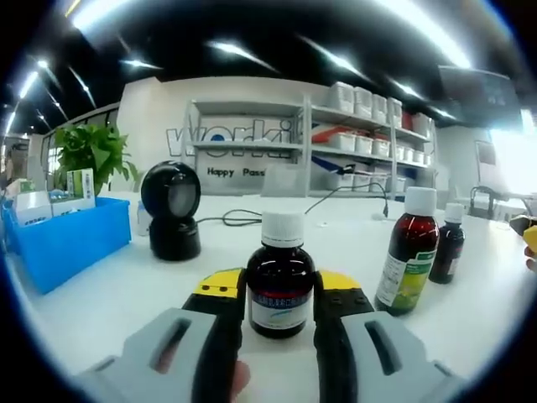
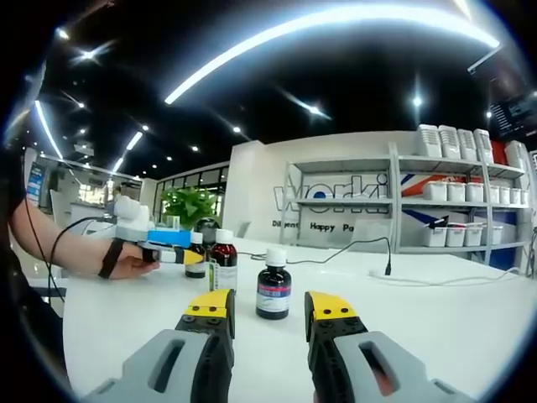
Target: Rotate the medicine bottle to make it face forward pick up the medicine bottle inspect the drug traceability code place the medicine on the table
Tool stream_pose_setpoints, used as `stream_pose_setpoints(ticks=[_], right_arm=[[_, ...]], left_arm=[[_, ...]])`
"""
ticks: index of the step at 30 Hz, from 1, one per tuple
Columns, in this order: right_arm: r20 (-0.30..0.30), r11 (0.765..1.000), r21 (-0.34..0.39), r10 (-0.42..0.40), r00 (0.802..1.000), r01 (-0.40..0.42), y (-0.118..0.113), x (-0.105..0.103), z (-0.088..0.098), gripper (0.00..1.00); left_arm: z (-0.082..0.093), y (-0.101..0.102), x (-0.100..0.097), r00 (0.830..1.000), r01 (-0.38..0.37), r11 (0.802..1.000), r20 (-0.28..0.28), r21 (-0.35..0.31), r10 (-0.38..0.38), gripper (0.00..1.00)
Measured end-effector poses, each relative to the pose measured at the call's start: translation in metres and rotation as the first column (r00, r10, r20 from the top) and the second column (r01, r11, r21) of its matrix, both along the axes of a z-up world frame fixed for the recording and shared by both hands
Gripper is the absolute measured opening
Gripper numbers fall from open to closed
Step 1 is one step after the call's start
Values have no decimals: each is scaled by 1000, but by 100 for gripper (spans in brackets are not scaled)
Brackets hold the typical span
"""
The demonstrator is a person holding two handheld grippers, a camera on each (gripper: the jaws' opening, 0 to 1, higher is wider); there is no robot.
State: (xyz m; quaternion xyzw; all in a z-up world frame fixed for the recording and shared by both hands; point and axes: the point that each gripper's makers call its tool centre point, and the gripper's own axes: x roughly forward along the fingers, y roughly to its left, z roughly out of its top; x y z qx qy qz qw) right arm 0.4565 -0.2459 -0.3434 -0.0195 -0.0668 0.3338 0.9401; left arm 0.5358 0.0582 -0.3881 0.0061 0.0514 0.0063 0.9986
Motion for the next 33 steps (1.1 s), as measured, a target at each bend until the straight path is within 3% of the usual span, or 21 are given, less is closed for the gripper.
stream_pose_setpoints(ticks=[3,7,14,22,27,31,33], right_arm=[[-2,1000,13,5,1000,-5,0,0,1,32],[-3,1000,8,1,1000,-1,0,1,0,32],[-7,1000,-6,1,1000,-1,0,1,-2,32],[-13,1000,-12,-7,1000,6,0,2,-4,31],[-19,1000,-20,-5,1000,5,1,3,-5,31],[-24,999,-32,-6,1000,6,2,3,-8,31],[-23,999,-34,-12,1000,11,2,3,-8,31]], left_arm=[[-1,1,3,1000,16,998,1,-56,-16,32],[10,2,-2,996,83,995,28,-47,-82,38],[28,9,-23,981,190,982,43,-13,-189,38],[49,-3,-61,943,324,946,82,-7,-323,41],[47,0,-77,941,331,944,73,-10,-329,43],[44,1,-91,932,353,935,76,32,-354,43],[42,2,-98,926,369,930,91,-4,-367,44]])
